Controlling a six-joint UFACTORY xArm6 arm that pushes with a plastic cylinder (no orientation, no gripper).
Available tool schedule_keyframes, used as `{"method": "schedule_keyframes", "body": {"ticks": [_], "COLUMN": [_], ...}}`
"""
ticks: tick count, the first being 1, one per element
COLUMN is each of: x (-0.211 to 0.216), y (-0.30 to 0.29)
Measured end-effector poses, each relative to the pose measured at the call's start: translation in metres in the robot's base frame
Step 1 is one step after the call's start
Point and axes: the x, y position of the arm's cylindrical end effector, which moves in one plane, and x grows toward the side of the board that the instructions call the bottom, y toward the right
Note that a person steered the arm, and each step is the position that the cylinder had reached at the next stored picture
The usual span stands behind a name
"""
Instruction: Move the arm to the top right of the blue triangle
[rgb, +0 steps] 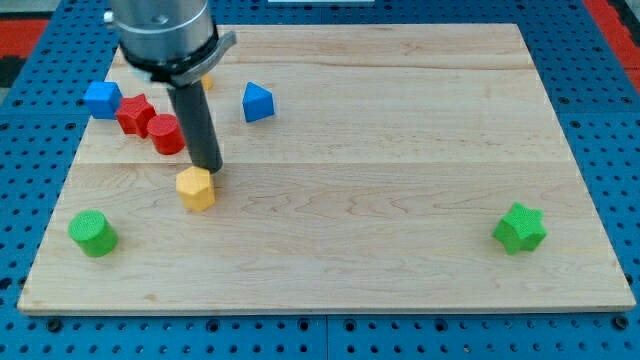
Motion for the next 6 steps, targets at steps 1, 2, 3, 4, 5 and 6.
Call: {"method": "schedule_keyframes", "body": {"ticks": [1,2,3,4,5,6], "x": [0.032,0.05,0.007,-0.043,-0.1,-0.156], "y": [-0.004,-0.004,0.032,0.117,0.136,0.135]}}
